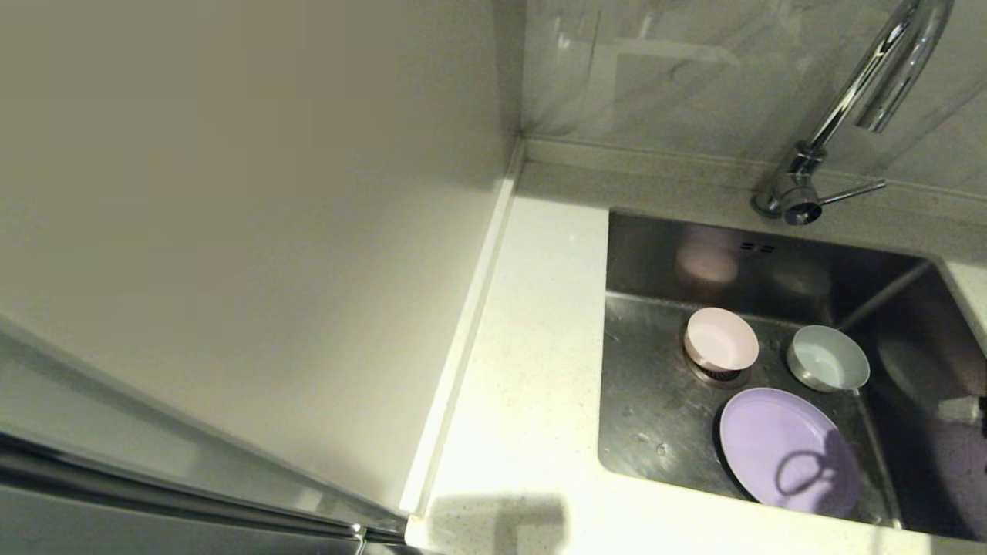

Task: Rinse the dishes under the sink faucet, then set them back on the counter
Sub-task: Turn on the faucet

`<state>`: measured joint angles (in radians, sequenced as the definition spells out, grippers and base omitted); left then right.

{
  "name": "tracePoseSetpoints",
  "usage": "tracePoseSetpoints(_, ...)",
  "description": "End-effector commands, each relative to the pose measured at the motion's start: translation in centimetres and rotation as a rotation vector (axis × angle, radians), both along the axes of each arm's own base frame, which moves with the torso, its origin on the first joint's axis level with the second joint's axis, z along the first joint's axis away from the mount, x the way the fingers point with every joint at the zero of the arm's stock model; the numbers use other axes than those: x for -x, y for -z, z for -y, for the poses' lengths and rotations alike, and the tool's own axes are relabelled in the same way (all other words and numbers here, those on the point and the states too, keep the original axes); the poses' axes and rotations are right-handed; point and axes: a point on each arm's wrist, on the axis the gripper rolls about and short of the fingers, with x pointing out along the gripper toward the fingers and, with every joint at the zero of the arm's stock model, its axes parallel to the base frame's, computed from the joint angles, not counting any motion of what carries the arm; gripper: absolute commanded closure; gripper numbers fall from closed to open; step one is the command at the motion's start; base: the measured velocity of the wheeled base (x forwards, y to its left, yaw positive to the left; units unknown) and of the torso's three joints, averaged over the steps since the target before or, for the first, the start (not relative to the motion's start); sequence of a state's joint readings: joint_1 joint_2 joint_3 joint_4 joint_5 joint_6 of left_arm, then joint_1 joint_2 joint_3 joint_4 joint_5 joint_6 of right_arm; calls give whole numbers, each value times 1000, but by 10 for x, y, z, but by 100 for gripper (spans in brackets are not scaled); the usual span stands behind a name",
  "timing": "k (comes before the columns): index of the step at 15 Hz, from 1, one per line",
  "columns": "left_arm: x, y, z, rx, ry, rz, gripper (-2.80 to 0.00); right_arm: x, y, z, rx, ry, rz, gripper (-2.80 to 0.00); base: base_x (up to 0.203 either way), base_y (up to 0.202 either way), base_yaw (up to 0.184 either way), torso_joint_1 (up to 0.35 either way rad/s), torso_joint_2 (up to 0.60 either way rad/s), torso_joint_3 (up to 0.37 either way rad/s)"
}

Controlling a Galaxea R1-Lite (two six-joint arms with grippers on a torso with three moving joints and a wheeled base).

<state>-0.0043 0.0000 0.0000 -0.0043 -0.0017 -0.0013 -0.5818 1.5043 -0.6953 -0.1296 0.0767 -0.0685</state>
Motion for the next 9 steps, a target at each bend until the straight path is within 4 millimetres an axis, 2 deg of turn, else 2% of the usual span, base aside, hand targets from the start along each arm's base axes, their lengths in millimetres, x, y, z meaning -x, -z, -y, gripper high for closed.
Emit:
tracePoseSetpoints(1, 0, 1, 0, 0, 0, -3, 0, 24, -36, 3, 109, 150, 110, -280, 0, 0, 0, 0, 0, 0)
tracePoseSetpoints(2, 0, 1, 0, 0, -1, -3, 0, 30, -46, 6, 121, 199, 151, -280, 0, 0, 0, 0, 0, 0)
tracePoseSetpoints(3, 0, 1, 0, 0, 0, -3, 0, 35, -54, 5, 140, 227, 178, 0, 0, 0, 0, 0, 0, 0)
tracePoseSetpoints(6, 0, 1, 0, 0, -1, -3, 0, 47, -67, -1, 188, 282, 205, 0, 0, 0, 0, 0, 0, 0)
tracePoseSetpoints(9, 0, 0, 0, 0, -1, -1, 0, 47, -79, -2, 210, 281, 245, 0, 0, 0, 0, 0, 0, 0)
